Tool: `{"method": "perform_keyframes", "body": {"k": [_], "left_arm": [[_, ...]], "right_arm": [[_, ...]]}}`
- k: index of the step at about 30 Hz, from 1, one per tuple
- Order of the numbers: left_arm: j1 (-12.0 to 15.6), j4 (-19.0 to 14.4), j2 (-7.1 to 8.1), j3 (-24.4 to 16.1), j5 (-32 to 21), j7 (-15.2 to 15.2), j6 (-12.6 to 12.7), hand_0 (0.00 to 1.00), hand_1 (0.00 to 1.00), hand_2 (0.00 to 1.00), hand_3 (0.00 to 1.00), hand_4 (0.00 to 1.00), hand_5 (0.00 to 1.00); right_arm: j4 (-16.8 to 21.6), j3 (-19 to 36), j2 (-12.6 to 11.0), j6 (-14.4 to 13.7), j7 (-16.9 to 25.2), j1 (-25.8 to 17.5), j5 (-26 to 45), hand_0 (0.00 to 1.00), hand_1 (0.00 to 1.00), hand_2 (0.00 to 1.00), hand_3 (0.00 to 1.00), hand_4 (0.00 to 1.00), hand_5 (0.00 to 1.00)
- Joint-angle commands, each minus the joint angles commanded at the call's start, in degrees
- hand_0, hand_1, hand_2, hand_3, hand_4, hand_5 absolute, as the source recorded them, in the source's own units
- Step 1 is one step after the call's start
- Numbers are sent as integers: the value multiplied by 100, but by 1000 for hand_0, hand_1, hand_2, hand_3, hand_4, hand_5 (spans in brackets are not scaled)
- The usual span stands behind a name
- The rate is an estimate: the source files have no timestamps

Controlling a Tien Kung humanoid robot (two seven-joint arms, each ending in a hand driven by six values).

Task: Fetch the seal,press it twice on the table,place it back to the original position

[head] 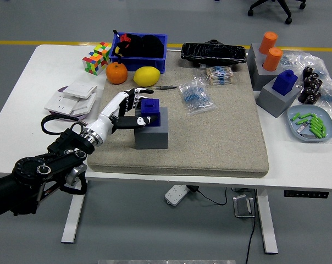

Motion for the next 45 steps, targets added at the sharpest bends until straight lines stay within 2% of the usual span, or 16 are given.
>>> {"method": "perform_keyframes", "body": {"k": [1, 2, 11, 18, 22, 27, 30, 34, 39, 45], "left_arm": [[-1, 4, -4, 1, -7, -19, 18, 673, 605, 516, 622, 780, 2], [-3, 10, -9, 4, -11, -40, 40, 656, 532, 466, 550, 725, 2], [-3, 61, -61, 21, -97, -252, 211, 639, 506, 442, 549, 699, 2], [11, -20, -31, -88, -106, -384, 280, 634, 502, 436, 548, 705, 2], [6, -157, 65, -278, -9, -432, 320, 634, 501, 433, 547, 690, 2], [-9, -327, 365, -599, 226, -529, 408, 632, 499, 434, 548, 679, 2], [54, -250, 566, -791, 219, -593, 451, 632, 499, 434, 548, 679, 2], [194, -18, 736, -864, 93, -662, 485, 632, 499, 435, 549, 679, 2], [392, 341, 791, -728, -102, -730, 500, 631, 498, 434, 548, 681, 2], [571, 602, 725, -544, -267, -791, 499, 632, 498, 433, 548, 684, 2]], "right_arm": [[-1, -1, 0, -2, 1, 0, 2, 745, 689, 673, 625, 743, 517], [-1, -4, 1, -2, 1, 1, 4, 745, 689, 673, 625, 743, 517], [0, -20, 3, -1, 2, 0, 10, 746, 690, 673, 625, 742, 517], [0, -6, 5, 0, 0, 5, 8, 746, 690, 673, 625, 742, 517], [4, 8, 4, 0, 1, 10, 4, 746, 690, 673, 625, 741, 517], [5, 25, 2, -3, 2, 4, -10, 746, 690, 673, 625, 741, 517], [1, 35, 9, -1, 0, -5, -14, 746, 690, 673, 625, 741, 517], [2, 45, 15, -1, 0, -17, -14, 746, 691, 673, 625, 741, 518], [5, 39, 14, 0, 0, -15, -11, 746, 690, 673, 625, 740, 518], [10, 29, 19, -4, 1, 1, -1, 746, 690, 673, 625, 739, 519]]}}
